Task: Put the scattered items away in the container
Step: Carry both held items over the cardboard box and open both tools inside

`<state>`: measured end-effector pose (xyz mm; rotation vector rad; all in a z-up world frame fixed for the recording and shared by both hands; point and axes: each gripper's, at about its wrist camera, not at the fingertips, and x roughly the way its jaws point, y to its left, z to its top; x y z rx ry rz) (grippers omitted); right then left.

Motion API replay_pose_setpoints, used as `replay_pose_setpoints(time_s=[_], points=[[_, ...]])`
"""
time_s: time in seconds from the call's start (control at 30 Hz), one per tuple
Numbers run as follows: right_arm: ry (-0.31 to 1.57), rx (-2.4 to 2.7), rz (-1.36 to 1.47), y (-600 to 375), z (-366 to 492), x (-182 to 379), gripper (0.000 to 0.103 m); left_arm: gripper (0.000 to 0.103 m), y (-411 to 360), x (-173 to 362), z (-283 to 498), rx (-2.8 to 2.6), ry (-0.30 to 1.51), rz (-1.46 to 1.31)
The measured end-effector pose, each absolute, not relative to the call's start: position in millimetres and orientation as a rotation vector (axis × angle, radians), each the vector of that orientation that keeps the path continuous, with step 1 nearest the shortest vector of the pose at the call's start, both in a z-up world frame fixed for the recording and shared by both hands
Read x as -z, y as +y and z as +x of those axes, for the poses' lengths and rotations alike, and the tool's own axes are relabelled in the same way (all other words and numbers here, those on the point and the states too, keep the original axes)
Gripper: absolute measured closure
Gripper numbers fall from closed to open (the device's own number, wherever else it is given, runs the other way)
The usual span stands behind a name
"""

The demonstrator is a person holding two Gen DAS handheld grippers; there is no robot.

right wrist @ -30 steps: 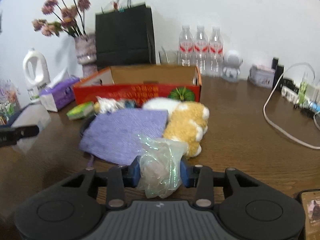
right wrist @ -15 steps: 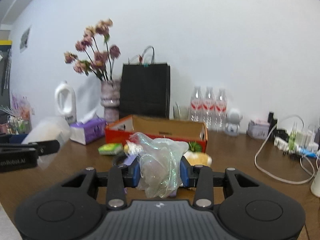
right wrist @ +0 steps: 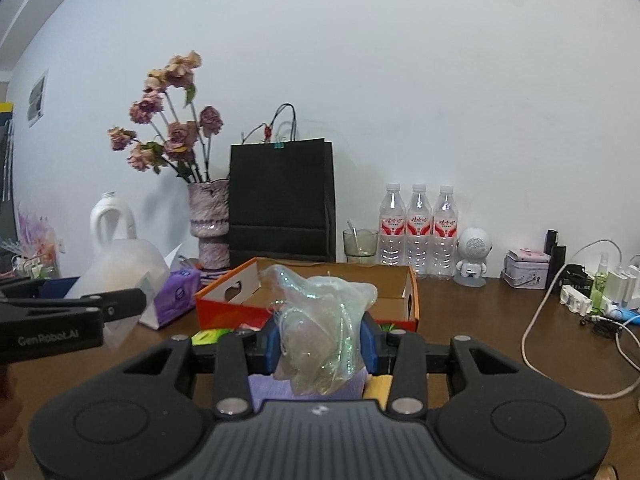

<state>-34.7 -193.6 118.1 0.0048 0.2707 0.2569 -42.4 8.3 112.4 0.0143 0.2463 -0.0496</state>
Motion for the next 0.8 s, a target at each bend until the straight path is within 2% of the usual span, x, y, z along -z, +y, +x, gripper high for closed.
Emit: replay_pose_setpoints(time_s=[0.27,0.8], points=[[0.292,-0.231,0.036,-191,69,-122,0.065,0.037,14,-109,61,0.047,0.300,-0.013],[0.263,-0.207,0.072,-188,223,-149,0.065,0.037,7,-137,220,0.005,0.229,0.014]])
